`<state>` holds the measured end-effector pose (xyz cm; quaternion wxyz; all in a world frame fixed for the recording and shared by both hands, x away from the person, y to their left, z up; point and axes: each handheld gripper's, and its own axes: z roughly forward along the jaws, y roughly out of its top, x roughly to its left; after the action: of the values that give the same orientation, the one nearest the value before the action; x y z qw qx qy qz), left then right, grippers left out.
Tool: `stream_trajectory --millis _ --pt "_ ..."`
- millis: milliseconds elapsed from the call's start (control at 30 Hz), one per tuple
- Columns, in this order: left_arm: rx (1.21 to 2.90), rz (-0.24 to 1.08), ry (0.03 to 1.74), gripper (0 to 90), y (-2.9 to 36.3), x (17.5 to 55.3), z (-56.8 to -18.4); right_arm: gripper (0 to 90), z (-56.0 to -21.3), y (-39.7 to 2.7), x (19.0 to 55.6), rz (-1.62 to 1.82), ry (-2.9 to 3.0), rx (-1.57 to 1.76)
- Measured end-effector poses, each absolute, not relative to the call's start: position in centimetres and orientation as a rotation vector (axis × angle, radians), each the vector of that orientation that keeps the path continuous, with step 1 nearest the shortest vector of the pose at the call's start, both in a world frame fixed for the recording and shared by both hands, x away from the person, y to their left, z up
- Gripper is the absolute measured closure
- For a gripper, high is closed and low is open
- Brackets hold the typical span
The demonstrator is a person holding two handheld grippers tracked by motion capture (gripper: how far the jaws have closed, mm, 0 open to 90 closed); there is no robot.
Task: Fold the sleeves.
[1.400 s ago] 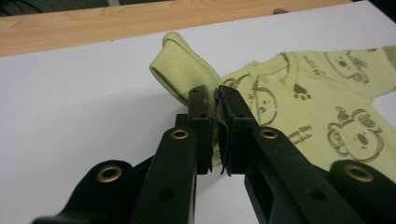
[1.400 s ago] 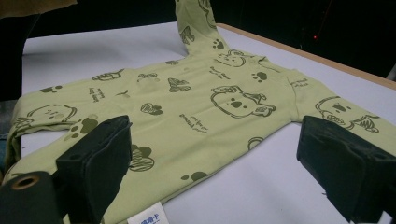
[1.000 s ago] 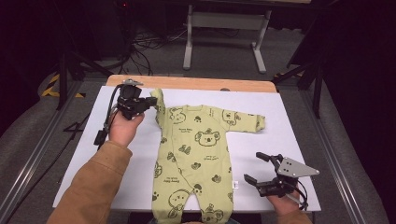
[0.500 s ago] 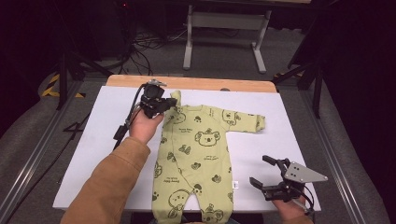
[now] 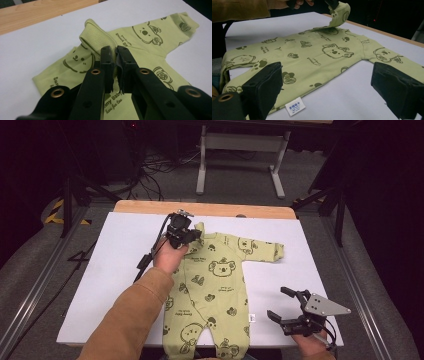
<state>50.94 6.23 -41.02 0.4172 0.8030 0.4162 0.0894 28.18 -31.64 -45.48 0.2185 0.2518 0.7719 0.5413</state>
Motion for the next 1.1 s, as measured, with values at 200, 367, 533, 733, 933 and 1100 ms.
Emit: stream_trajectory --millis 200,367,533,733,933,1100 --pt "2.042 0.206 1.044 82.7 5.1 51.4 -41.9 11.1 -45.4 -31.6 28.2 1.507 2.135 0.694" --pt "2.053 0.170 1.025 80.4 4.5 51.7 -42.6 11.1 -45.4 -31.5 28.3 1.512 2.139 0.688" --pt "2.004 0.105 0.965 62.7 4.2 51.7 -42.7 11.1 -45.4 -31.6 28.3 1.517 2.137 0.685" --pt "2.006 0.133 0.853 31.4 4.1 51.2 -42.2 11.0 -45.4 -31.5 28.3 1.516 2.137 0.684" --pt "2.016 0.179 0.798 11.1 4.6 50.5 -41.2 10.9 -45.3 -31.4 28.3 1.509 2.139 0.681" --pt "2.040 0.198 0.730 5.1 5.4 49.5 -40.3 9.5 -45.0 -31.4 28.5 1.487 2.146 0.679"
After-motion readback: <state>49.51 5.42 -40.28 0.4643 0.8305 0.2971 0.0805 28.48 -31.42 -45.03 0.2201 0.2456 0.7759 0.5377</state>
